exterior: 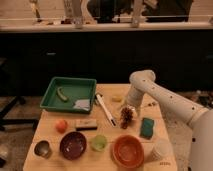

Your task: Place grapes in tray

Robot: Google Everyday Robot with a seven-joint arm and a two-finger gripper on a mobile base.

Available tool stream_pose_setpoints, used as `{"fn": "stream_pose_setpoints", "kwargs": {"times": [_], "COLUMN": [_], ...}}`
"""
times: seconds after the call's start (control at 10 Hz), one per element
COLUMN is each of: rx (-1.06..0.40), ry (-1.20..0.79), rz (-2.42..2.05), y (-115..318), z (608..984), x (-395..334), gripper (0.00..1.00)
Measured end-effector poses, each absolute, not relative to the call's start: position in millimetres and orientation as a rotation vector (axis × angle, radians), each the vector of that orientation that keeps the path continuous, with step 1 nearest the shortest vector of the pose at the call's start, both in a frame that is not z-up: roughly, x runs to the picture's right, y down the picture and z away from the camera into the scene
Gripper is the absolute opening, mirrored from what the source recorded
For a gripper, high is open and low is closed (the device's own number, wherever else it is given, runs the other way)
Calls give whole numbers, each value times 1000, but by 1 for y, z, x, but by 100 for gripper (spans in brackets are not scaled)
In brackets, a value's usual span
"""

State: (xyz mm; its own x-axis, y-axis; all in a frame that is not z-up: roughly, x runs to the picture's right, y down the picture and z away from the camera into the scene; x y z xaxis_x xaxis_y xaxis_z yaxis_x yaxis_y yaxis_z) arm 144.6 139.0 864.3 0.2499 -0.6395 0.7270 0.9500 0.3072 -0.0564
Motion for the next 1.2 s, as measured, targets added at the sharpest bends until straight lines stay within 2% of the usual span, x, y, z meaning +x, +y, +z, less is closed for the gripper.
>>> {"fn": "stream_pose_setpoints", "kwargs": {"times": [0.6,0.7,0.9,1.1,1.2], "rx": [-598,-612,-629,-628,-619], "ry": [-583,-578,-578,-576,-575], "rz": [-1188,-1191,-1202,-1206,-1210], "y": [145,146,145,143,140], "z": [898,902,906,904,896], "x": [148,150,148,147,146], "gripper": [78,72,50,35,20]}}
